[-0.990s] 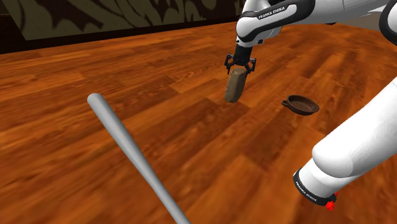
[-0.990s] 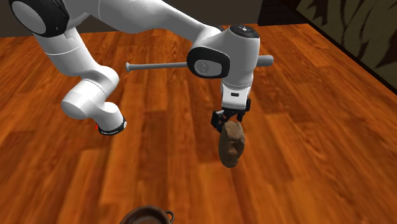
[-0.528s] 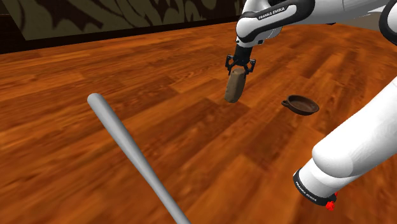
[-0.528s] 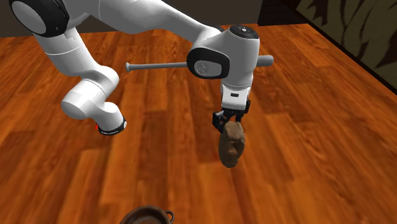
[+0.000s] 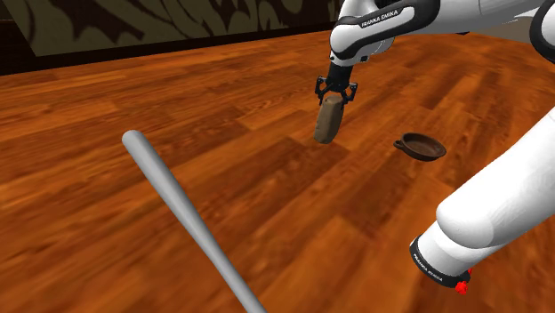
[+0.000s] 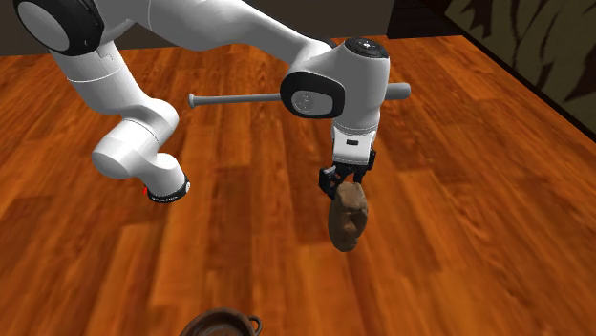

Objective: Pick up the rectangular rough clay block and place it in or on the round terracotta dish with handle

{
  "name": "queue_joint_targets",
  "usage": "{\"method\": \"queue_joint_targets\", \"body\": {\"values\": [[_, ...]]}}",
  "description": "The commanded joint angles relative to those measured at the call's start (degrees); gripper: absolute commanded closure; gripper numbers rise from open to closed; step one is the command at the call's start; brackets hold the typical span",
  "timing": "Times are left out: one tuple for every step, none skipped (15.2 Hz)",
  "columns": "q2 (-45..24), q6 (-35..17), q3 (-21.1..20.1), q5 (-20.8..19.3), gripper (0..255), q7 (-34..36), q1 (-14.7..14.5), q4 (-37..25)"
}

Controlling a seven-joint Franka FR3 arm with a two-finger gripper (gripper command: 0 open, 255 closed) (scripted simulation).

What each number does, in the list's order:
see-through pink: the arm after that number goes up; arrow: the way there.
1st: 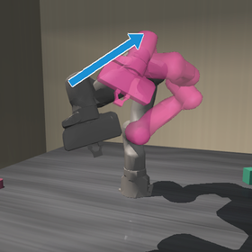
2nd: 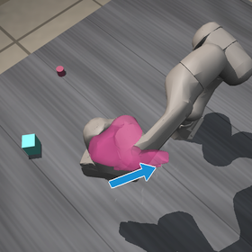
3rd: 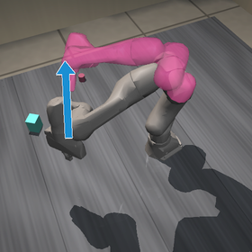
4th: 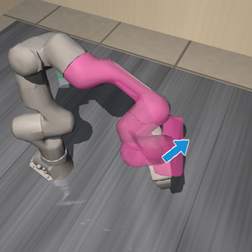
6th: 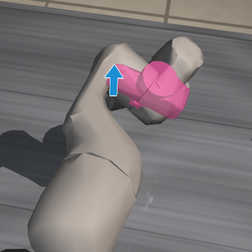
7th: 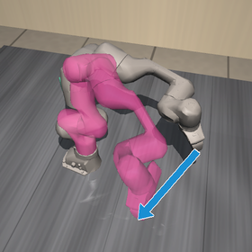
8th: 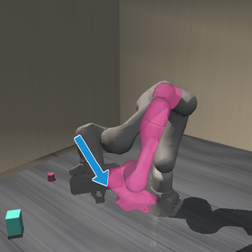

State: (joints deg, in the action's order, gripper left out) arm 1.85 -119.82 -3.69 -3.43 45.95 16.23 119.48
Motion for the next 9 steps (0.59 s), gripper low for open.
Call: {"method": "queue_joint_targets", "body": {"values": [[0.0, 0.0, 0.0, 0.0, 255, 0.0, 0.0, 0.1], [0.3, 0.8, 0.0, 0.0, 255, -0.1, 0.0, -0.4], [0.5, 1.5, 0.0, 0.1, 255, -0.1, 0.0, -1.0], [0.7, 2.3, 0.0, 0.1, 255, -0.2, 0.0, -1.5], [0.9, 3.0, 0.0, 0.2, 255, -0.2, 0.0, -2.0], [1.1, 3.8, 0.0, 0.2, 255, -0.3, 0.0, -2.6], [1.3, 4.5, 0.0, 0.2, 255, -0.3, 0.0, -3.2], [1.5, 5.3, 0.0, 0.3, 255, -0.4, 0.0, -3.8], [1.6, 6.0, 0.0, 0.3, 255, -0.4, 0.0, -4.3]]}}
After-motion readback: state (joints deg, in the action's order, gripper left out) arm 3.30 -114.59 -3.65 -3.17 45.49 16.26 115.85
